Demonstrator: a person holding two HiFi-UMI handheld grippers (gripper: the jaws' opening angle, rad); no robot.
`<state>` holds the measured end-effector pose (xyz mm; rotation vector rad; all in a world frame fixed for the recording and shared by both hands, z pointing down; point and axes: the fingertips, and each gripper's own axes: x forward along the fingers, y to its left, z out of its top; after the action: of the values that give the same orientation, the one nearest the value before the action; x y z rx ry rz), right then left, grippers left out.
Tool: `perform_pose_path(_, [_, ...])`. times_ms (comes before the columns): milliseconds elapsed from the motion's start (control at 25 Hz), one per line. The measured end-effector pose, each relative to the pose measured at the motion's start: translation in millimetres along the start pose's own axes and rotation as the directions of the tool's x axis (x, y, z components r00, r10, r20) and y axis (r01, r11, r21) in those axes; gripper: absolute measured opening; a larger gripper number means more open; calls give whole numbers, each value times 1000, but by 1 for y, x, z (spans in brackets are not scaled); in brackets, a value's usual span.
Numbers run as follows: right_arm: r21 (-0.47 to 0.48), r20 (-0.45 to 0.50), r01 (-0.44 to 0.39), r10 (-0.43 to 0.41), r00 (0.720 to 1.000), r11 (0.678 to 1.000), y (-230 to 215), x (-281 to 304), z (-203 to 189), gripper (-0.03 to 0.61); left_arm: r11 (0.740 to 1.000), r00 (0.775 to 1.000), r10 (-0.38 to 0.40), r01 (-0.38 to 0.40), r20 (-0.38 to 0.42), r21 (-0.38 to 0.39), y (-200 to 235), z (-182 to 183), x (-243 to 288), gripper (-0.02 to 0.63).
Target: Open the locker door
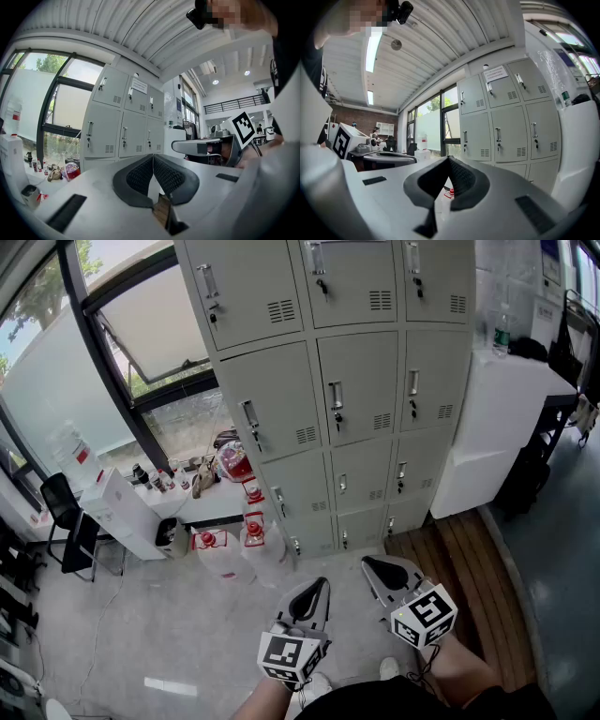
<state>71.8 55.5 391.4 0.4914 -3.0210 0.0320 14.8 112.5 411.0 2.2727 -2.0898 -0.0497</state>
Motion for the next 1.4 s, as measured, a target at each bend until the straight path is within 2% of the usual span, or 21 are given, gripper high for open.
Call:
perform_pose_path(320, [16,32,-15,14,999,1000,7,4,5,52,1000,1000,-9,9,-4,8,4,0,-5,17])
perform_pose_path(640, [-10,17,-10,10,1000,1000,21,20,2,52,1000,1000,-21,21,-9,0,18,-4,-14,17])
perform_pose_path(1400, [-32,26,39,-38,999,999,70,91,1,52,997,997,-72,73,-25,10,93,-13,-51,17])
